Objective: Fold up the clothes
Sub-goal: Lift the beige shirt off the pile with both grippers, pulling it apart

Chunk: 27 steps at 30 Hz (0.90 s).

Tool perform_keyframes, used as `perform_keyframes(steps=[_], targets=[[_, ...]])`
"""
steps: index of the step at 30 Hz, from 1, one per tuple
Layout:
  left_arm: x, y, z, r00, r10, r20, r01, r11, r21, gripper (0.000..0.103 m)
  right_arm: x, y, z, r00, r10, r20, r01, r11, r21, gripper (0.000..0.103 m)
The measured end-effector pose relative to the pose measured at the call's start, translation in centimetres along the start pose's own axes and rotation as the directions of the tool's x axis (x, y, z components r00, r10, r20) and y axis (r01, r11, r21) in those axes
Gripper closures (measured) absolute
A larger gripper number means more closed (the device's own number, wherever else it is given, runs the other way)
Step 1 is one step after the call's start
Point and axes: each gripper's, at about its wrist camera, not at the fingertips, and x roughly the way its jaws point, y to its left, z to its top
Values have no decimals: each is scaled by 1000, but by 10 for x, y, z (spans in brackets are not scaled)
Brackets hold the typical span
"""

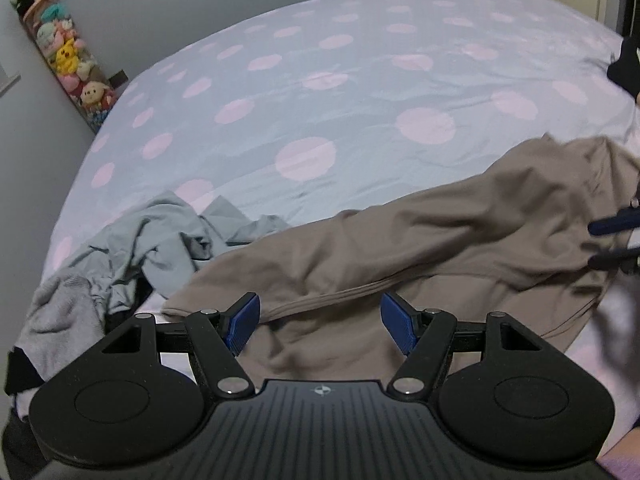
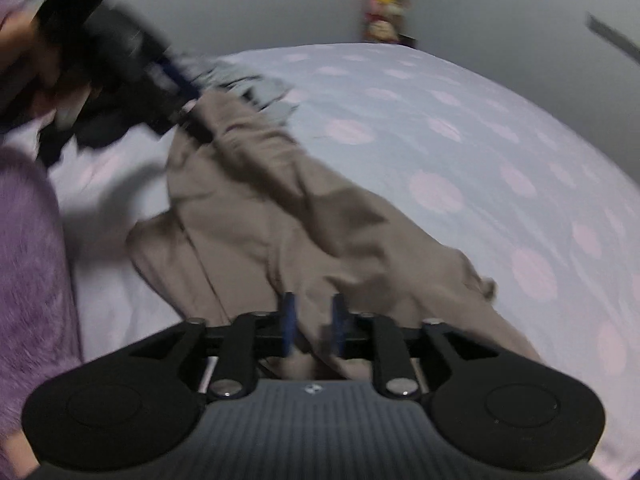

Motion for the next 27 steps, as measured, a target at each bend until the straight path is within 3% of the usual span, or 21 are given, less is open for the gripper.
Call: perform_keyframes(steps=[3,7,9,10,11,15,17,20,22,25,27], targets=[[4,10,-5,1000,29,-2,-29,999,25,37,13,14,1,1000,-16,-16,14,995,-104,67],[8,24,-14,997,74,-11,-73,995,70,37,26,13,-2,996,-58,-66,48,988,-149,69],[10,28,-18,994,105,-19,-102,989,108,37,29,6,-4,995,-56,-84,45,991,-126,77],[12,29,-20,992,126,-21,-122,984,132,37,28,3,-4,995,-61,-82,52,993,-109,88],[14,30,-22,989,146,-21,-141,977,160,37,28,-1,-4,995,-66,-81,58,994,-92,96],[22,32,-28,974,226,0,-218,936,276,37,20,-12,-2,994,-89,-60,87,996,-32,97],[29,32,-31,963,269,15,-256,899,355,37,18,-17,0,993,-101,-59,100,995,-26,97],[42,32,-32,946,324,29,-301,837,456,48,17,-20,2,992,-111,-60,110,994,-17,97],[48,34,-31,942,334,43,-312,815,489,54,17,-21,3,992,-115,-58,114,993,-11,97],[53,33,-28,946,318,62,-305,809,502,72,16,-20,4,992,-120,-49,120,993,-9,98],[55,32,-25,951,302,71,-296,812,504,91,13,-21,5,991,-124,-38,124,992,-5,99]])
